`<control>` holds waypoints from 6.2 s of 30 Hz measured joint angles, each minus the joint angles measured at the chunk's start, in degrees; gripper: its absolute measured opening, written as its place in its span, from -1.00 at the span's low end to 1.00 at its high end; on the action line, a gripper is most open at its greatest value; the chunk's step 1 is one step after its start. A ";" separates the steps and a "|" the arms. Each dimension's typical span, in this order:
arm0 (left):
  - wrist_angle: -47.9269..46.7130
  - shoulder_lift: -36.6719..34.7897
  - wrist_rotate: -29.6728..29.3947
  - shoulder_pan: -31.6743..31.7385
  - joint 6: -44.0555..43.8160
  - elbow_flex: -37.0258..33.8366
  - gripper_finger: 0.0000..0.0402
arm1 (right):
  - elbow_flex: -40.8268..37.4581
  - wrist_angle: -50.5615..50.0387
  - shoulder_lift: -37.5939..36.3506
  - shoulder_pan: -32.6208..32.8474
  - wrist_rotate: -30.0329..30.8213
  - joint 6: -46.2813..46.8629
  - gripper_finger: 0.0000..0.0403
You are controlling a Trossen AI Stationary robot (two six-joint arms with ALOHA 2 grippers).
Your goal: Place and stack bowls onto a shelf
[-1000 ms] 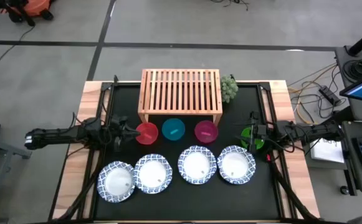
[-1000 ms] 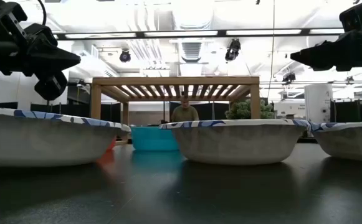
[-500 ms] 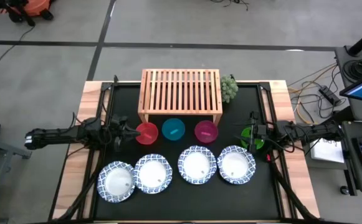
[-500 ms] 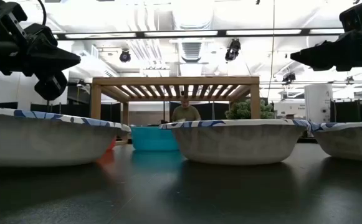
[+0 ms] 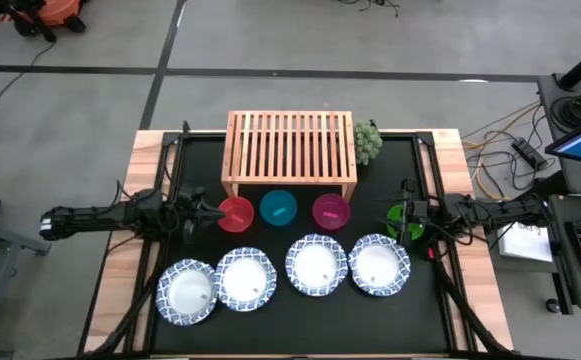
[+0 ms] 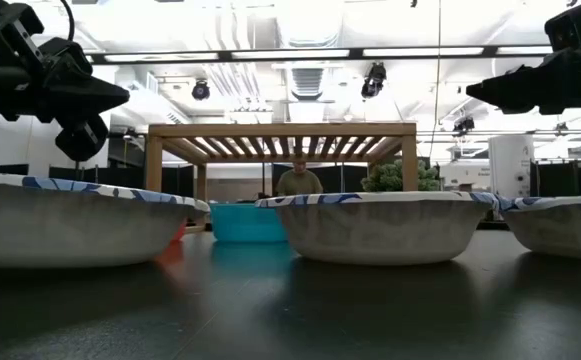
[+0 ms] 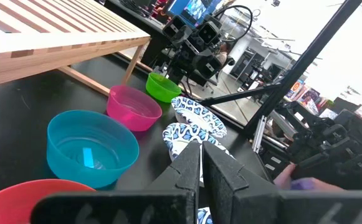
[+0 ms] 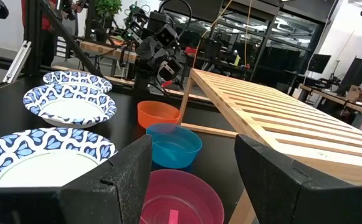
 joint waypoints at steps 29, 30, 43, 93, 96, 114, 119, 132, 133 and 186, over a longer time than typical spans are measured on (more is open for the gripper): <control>-0.01 0.02 -0.02 -0.01 -0.01 0.00 -1.00 | 0.00 -0.02 0.02 0.00 0.00 0.00 0.09; -0.02 0.00 -0.02 0.00 -0.01 0.00 -1.00 | 0.00 -0.02 0.00 0.00 0.00 0.00 0.09; -1.27 0.33 -0.71 -0.02 18.08 0.04 -1.00 | 0.00 0.13 0.00 -0.01 0.01 -1.11 0.09; 30.43 0.55 -7.64 0.04 18.11 0.02 -1.00 | 42.90 -17.28 53.58 0.02 -0.05 16.87 0.09; 27.45 0.69 -7.65 0.04 18.11 0.02 -1.00 | 46.80 -22.84 58.57 0.00 -0.04 14.60 0.09; 28.70 0.46 -8.26 0.04 20.15 0.00 -1.00 | 75.49 -38.49 86.77 0.00 0.00 7.92 0.09; 28.67 0.48 -8.33 0.04 20.03 0.00 -1.00 | 84.01 -45.19 94.43 0.13 -1.65 6.07 0.09; 27.73 0.54 -8.41 0.04 19.57 0.00 -1.00 | 90.51 -50.21 106.91 0.95 -5.42 4.65 0.09; 27.73 0.53 -8.41 0.04 19.57 0.00 -1.00 | 90.53 -50.24 107.48 0.99 -5.99 4.96 0.09; 28.60 0.61 -8.55 0.03 19.55 0.00 -1.00 | 109.62 -58.28 96.90 -5.93 -11.46 21.81 -0.96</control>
